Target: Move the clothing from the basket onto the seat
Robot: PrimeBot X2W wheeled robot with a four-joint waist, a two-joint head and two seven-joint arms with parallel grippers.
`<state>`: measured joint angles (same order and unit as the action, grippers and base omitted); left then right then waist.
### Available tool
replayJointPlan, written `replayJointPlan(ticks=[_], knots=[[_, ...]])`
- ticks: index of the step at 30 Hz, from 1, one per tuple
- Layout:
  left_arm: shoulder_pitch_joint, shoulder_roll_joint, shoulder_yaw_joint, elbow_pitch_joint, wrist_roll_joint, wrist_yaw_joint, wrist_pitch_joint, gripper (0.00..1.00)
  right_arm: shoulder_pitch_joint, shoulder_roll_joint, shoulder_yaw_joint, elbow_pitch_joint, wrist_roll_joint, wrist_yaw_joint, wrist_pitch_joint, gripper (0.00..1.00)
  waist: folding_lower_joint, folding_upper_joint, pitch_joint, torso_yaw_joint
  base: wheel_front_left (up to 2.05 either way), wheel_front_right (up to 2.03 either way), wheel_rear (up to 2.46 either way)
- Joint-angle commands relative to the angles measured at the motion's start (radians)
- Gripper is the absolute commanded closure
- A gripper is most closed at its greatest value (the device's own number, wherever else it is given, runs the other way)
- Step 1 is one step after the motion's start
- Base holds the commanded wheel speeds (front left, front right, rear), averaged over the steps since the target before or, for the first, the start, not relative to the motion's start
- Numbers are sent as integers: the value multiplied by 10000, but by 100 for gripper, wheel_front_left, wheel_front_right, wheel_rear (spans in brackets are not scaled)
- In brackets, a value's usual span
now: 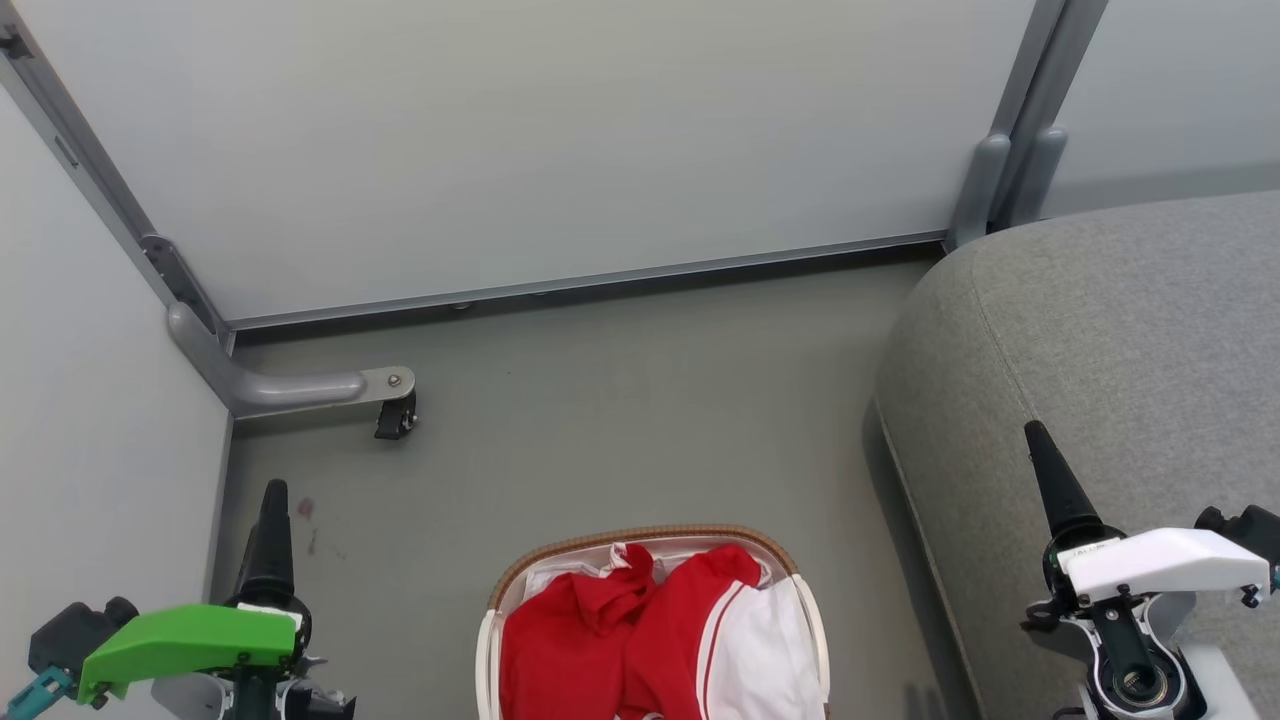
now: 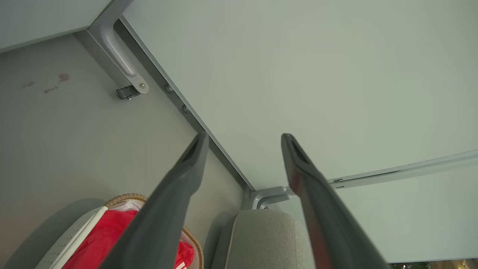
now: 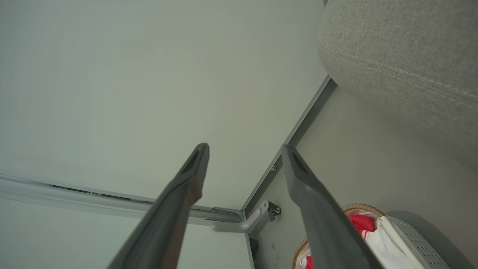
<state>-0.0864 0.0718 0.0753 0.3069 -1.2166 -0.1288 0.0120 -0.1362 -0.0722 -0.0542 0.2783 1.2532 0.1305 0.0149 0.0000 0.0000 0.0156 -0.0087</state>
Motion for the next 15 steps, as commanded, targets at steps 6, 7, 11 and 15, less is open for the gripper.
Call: replayJointPlan(ticks=[6, 7, 11, 15], knots=[[-472, 275, -261, 1, 1596, -2, -305, 0, -462, -169, 264, -192, -1480, 1, -328, 0, 0, 0, 39, -13, 0, 0, 0], [-476, 293, -295, 17, 1807, 17, -352, 0, -477, -185, 314, -194, -1709, 1, -373, 0, 0, 0, 37, -17, 0, 0, 0], [-453, 350, -384, 96, 2488, 95, -499, 0, -517, -198, 469, -204, -2460, 1, -522, 0, 0, 0, 18, -37, 0, 0, 0], [-398, 382, -424, 138, 3080, 188, -641, 0, -561, -234, 594, -187, -3084, 1, -667, 0, 0, 0, 6, -57, 0, 0, 0]])
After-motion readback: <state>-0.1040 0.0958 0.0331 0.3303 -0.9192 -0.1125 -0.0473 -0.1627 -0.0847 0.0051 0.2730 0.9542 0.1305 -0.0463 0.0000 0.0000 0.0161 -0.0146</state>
